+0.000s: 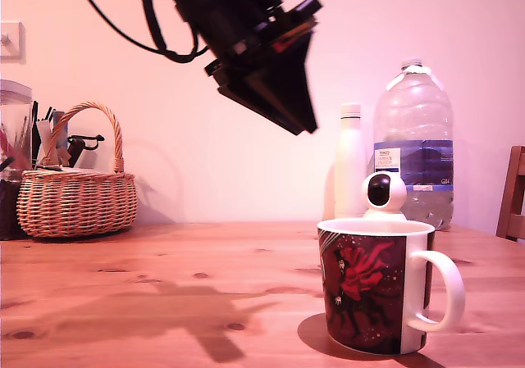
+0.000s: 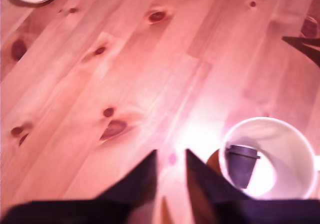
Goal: Pick up the coffee capsules from the table one by one and drop them inside the nearest coffee cup
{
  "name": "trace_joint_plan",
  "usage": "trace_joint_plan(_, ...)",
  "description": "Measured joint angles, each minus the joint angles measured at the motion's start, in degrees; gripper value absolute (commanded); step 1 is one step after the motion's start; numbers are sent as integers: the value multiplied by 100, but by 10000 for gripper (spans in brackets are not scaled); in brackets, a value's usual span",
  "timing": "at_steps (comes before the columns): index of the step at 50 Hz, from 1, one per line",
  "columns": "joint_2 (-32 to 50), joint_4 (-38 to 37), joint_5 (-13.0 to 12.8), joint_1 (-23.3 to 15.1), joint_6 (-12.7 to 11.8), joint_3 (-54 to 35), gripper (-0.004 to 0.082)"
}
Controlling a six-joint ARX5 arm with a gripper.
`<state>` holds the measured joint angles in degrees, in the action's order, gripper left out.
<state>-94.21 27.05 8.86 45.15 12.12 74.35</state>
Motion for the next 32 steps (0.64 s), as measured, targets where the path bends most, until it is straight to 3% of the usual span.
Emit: trace_joint_plan(32,0,-7,26,-179,0,0,-19)
